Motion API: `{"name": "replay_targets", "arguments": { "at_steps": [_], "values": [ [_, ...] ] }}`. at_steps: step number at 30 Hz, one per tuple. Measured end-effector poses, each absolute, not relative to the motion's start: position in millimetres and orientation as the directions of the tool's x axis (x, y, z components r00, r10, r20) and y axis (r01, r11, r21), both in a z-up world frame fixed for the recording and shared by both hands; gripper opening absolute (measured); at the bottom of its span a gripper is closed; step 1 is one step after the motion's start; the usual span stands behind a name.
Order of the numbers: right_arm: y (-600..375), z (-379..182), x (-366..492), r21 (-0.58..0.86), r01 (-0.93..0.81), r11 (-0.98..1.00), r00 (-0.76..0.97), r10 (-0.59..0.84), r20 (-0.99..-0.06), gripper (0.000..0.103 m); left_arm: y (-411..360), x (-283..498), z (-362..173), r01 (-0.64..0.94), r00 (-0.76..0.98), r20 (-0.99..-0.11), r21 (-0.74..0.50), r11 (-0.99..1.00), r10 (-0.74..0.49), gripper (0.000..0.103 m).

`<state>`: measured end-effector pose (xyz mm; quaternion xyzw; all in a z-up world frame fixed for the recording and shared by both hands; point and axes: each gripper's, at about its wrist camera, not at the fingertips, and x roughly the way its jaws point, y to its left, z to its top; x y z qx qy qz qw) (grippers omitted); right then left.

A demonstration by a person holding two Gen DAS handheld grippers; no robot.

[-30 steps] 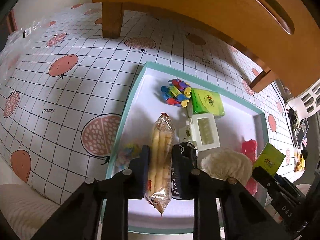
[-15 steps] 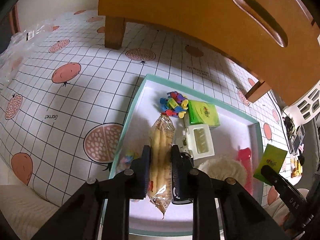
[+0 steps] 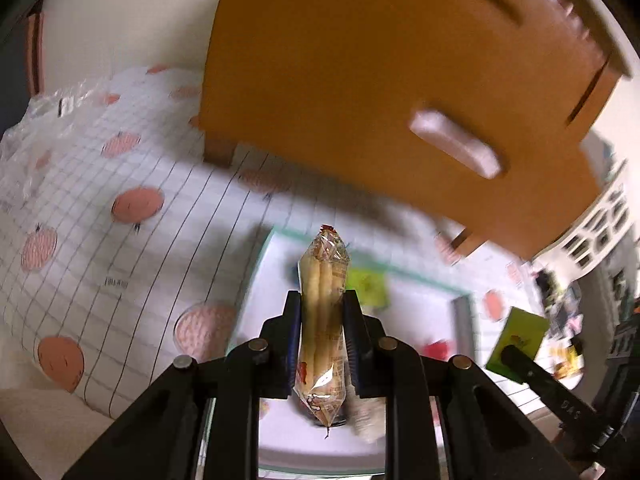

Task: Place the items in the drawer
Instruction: 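Carry the biscuit bag with the left tool while the right carries the tissue pack to the drawer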

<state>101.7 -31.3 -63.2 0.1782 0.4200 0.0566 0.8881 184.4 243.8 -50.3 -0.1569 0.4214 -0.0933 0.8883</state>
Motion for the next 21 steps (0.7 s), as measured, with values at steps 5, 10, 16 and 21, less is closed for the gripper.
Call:
{"name": "replay_targets", "arguments": {
  "at_steps": [5,10,16,21],
  "values": [
    [-24,-3,100,0.349,-0.025,0.937,0.729,0.256,-0.635,0.022,246,179,9,0.099,0.698,-0.621,-0.408,0.907,-0.356,0.021],
    [-16,64,104,0.320,-0.109,0.941,0.806,0.272,-0.526,0.023,242,177,88,0.210,0.791,-0.477,-0.377,0.902,-0.383,0.021],
    [-12,128,127,0.274,-0.151,0.950,0.856,0.264,-0.445,0.023,235,193,161,0.278,0.854,-0.354,-0.310,0.909,-0.382,0.021],
    [-15,160,153,0.257,-0.138,0.957,0.861,0.243,-0.446,0.023,228,213,182,0.268,0.872,-0.338,-0.274,0.924,-0.353,0.021]
  ]
}}
